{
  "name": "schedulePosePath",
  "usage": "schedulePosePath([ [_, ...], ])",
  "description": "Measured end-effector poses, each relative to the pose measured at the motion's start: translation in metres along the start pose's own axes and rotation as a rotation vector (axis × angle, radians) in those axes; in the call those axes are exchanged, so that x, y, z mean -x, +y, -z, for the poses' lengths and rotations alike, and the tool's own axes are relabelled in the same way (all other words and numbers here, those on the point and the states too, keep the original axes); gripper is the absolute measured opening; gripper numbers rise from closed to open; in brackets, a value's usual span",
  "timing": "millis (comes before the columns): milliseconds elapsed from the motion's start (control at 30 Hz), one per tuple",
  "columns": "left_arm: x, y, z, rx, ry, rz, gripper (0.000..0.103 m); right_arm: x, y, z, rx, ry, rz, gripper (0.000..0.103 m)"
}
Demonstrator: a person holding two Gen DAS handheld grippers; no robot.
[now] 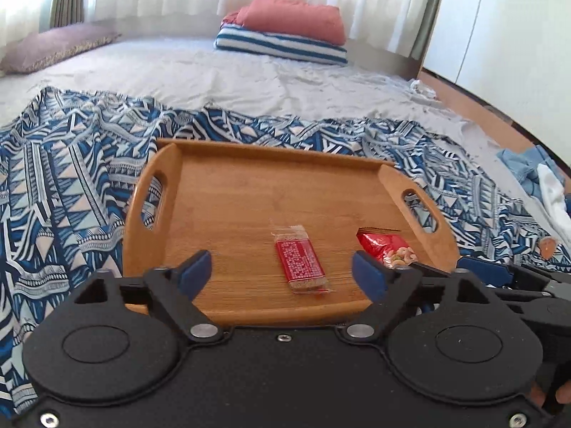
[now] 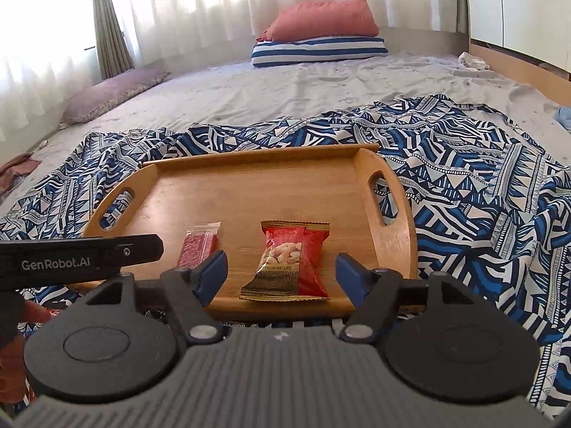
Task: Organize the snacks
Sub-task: 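Open both tools to release the snacks on the tray and withdraw, then grasp a long red bar with the left tool while the right tool grasps a gold packet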
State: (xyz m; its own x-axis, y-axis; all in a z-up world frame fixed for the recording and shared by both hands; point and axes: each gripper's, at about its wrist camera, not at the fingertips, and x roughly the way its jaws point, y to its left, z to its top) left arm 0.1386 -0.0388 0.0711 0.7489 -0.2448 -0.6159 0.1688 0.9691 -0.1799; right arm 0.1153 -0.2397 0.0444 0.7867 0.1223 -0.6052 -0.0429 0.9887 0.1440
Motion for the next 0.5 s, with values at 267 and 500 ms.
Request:
schedulePosePath([
  [267,0.043,0.009,0.012,-0.032,-0.076,0.011,0.100,0.025,0.008,0.011,0.024,-0.032,0.001,0.090],
  [500,0.072,0.016,0.032,-0.081,-0.132,-0.041,0.103,0.047,0.015,0.028,0.053,-0.069,0.012,0.098],
])
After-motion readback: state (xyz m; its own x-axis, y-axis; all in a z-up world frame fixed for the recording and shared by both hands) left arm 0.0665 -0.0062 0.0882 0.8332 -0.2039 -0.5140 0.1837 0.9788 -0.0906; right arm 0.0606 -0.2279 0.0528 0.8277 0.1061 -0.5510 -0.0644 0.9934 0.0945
